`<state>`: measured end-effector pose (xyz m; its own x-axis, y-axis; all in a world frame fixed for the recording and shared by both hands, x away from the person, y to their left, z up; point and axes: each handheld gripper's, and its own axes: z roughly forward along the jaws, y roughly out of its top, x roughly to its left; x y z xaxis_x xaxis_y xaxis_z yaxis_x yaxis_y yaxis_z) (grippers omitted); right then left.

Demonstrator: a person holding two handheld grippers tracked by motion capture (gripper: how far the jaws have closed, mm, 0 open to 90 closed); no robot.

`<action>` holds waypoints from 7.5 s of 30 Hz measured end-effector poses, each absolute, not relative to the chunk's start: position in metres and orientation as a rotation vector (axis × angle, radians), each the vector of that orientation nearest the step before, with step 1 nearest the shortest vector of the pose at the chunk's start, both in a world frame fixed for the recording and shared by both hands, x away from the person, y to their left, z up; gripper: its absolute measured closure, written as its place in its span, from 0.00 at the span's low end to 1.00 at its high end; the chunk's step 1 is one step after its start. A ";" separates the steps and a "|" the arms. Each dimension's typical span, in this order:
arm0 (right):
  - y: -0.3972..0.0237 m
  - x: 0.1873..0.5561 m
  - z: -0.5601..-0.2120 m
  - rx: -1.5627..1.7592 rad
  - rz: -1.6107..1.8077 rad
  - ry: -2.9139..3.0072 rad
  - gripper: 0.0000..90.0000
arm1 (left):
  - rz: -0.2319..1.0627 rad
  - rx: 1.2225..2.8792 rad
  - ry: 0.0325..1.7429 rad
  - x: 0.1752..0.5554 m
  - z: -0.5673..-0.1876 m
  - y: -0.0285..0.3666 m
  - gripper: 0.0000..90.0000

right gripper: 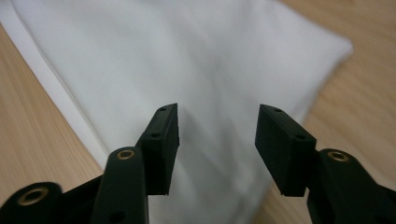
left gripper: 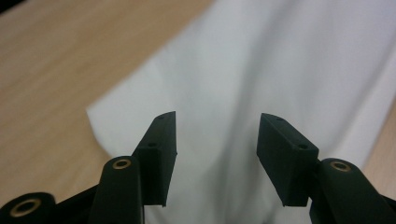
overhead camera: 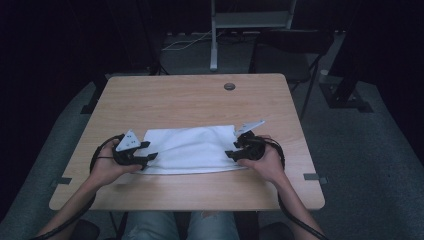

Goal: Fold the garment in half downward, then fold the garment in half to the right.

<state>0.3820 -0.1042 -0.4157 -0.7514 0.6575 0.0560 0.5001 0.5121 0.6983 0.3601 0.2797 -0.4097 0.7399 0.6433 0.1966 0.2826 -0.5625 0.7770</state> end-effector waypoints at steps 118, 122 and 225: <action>-0.050 0.386 -0.416 1.142 0.942 2.402 0.37 | 0.657 2.225 0.782 0.374 -0.421 0.264 0.47; -0.064 0.378 -0.426 1.192 0.927 2.399 0.39 | 0.647 2.235 0.805 0.372 -0.424 0.272 0.47; -0.017 0.379 -0.392 0.917 1.090 2.463 0.21 | 0.410 2.140 1.056 0.510 -0.431 0.277 0.89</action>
